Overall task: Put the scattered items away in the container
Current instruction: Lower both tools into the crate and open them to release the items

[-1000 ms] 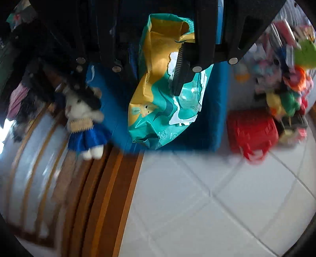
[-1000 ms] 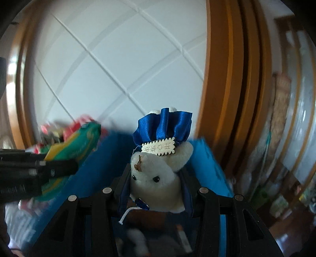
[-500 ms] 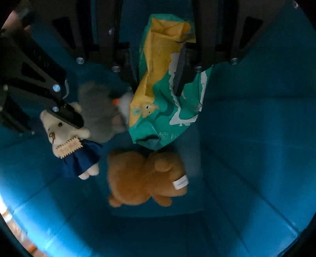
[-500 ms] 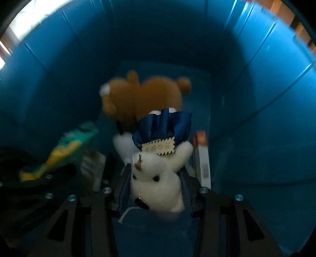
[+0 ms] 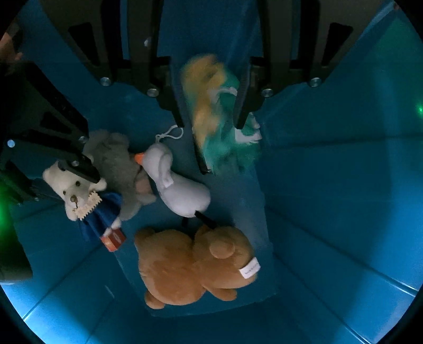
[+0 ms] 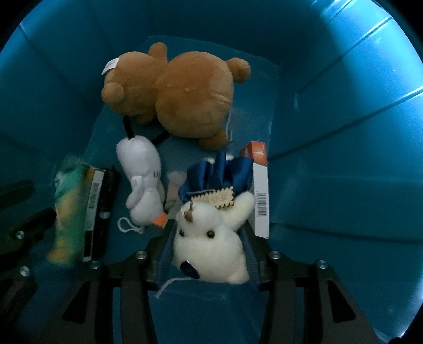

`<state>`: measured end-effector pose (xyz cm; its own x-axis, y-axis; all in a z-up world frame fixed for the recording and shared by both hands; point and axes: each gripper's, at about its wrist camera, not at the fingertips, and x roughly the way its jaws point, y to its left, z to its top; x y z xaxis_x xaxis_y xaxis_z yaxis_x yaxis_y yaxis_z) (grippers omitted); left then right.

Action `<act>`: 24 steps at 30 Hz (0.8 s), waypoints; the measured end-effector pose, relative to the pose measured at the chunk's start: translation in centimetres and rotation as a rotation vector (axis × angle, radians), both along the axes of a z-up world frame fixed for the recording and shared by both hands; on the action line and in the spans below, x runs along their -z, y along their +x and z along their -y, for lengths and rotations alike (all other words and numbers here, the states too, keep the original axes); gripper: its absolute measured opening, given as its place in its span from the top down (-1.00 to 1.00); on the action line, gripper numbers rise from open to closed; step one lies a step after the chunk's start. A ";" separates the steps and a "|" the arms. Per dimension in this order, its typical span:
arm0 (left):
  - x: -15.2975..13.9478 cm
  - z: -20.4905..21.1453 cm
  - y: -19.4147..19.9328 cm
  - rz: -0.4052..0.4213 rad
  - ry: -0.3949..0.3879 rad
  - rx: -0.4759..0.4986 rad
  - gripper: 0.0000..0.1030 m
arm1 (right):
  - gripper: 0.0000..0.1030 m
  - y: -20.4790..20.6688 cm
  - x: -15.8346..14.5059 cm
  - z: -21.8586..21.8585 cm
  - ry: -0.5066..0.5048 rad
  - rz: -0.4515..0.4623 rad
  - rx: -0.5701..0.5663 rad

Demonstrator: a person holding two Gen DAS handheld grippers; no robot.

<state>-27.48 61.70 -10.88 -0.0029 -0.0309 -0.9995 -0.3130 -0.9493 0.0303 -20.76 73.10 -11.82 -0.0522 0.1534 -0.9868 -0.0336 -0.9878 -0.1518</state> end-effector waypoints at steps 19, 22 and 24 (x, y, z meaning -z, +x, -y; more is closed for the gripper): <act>0.0 0.4 -0.7 -0.045 0.005 -0.022 -0.39 | -0.99 -0.9 1.2 -1.4 0.026 0.023 0.067; 0.1 0.3 -1.0 -0.061 0.033 -0.019 -0.39 | -0.99 -1.0 1.0 -1.3 0.014 0.016 0.057; -0.6 0.2 -1.1 -0.085 0.065 -0.016 -0.39 | -0.99 -1.1 0.6 -1.3 0.016 -0.003 0.052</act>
